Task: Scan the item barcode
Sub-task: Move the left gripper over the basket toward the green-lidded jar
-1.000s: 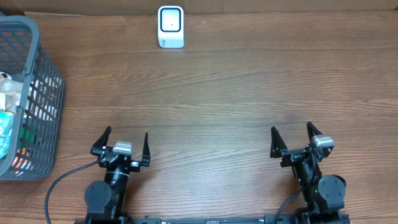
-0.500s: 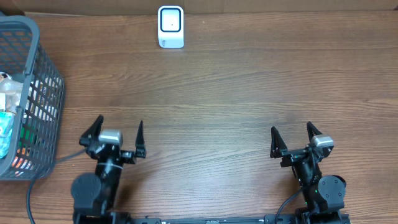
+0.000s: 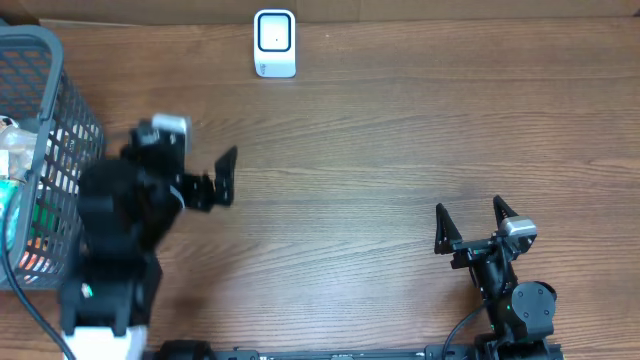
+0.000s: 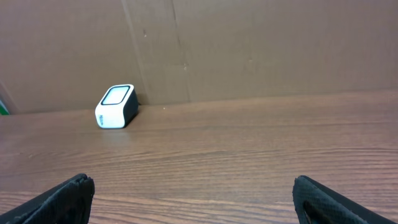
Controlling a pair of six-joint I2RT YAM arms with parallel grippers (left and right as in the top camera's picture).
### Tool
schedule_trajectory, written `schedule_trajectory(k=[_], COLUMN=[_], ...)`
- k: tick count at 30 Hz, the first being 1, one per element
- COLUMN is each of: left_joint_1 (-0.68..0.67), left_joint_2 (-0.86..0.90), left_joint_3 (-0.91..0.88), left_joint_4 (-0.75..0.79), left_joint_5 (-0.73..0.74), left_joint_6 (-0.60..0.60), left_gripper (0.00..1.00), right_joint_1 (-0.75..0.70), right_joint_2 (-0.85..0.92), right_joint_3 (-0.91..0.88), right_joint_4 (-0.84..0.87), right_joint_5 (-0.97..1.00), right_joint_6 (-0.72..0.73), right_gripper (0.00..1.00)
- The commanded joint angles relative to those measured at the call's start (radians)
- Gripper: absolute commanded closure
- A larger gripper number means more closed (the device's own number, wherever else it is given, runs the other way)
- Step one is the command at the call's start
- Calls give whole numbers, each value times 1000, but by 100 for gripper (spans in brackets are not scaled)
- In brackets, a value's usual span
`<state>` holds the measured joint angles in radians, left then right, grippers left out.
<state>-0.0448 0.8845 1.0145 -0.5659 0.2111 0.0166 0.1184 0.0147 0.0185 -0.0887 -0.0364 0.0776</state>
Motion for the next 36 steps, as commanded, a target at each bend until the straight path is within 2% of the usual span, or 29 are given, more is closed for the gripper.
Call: schedule_trajectory(k=[1,7,13,16,19,23,28,36], left_joint_1=[0,0,-2,4,43,145,333,673], left_joint_2=[198,428,569,605,634,652,652,669], left_joint_3=[303,629,649,666,757,926,1089,1109], left_joint_4=[-211,-550,-602,-605,-655,-748,-823,-865], left_joint_5=[98,175,184,175,103,-19,-63,-65], left_joint_6=[-23,-24,-29,-80,-158,-225,-309,-425], left_gripper=[0,1,0,0,0,0,0,0], right_joint_1=[-3,-3,-3,-3,-3,-3,-3,-3], right_joint_2=[-12,-12,-12,-12,-12,-12,-12,-12], right_joint_3=[-10,-10,-10,-10,-10,-10,-10,-10], right_joint_4=[6,6,6,6,6,6,6,6], right_joint_5=[10,10,10,10,10,10,10,10], right_joint_6=[4,3,4,3,4,3,4,4], right_gripper=[0,0,0,0,0,0,0,0])
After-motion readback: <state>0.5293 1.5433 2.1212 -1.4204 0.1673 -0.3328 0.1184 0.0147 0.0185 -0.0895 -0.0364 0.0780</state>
